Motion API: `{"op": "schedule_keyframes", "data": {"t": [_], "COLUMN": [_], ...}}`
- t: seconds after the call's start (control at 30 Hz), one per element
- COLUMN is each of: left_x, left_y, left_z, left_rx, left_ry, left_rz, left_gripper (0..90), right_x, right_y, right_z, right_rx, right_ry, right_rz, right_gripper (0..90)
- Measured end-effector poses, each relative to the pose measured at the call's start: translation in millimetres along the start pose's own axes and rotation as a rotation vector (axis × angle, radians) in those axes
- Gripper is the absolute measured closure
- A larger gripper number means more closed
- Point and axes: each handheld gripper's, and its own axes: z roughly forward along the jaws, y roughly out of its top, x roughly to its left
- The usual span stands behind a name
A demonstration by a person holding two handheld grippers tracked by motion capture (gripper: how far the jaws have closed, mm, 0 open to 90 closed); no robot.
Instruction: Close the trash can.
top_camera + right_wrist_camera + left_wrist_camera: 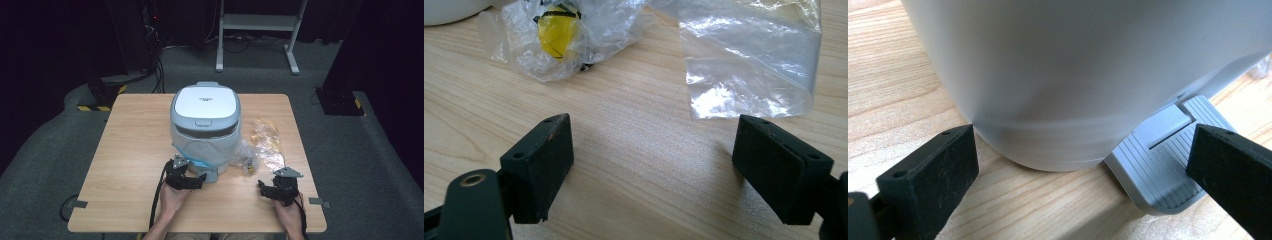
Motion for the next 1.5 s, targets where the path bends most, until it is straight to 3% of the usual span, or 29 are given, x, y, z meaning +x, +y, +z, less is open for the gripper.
{"op": "schedule_keyframes", "data": {"t": [0.6, 1.03, 1.23, 1.5], "left_x": [-3.4, -4.7, -5.1, -6.4], "left_y": [1.1, 0.9, 0.6, -0.1], "left_z": [2.3, 3.6, 3.4, 2.7], "left_rx": [0.031, 0.043, 0.043, 0.039], "left_ry": [0.040, 0.045, 0.045, 0.049], "left_rz": [0.035, 0.022, 0.020, 0.012], "left_gripper": [1.3, 2.2, 2.6, 3.5], "right_x": [-0.1, -0.5, -1.2, 5.6], "right_y": [0.1, -2.6, -5.0, 1.9], "right_z": [0.1, -3.1, -8.6, -21.3], "right_rx": [0.001, -0.001, -0.030, -0.092], "right_ry": [0.004, 0.019, 0.035, 0.064], "right_rz": [-0.001, -0.008, 0.011, 0.000], "right_gripper": [16.4, 18.4, 19.3, 22.1]}}
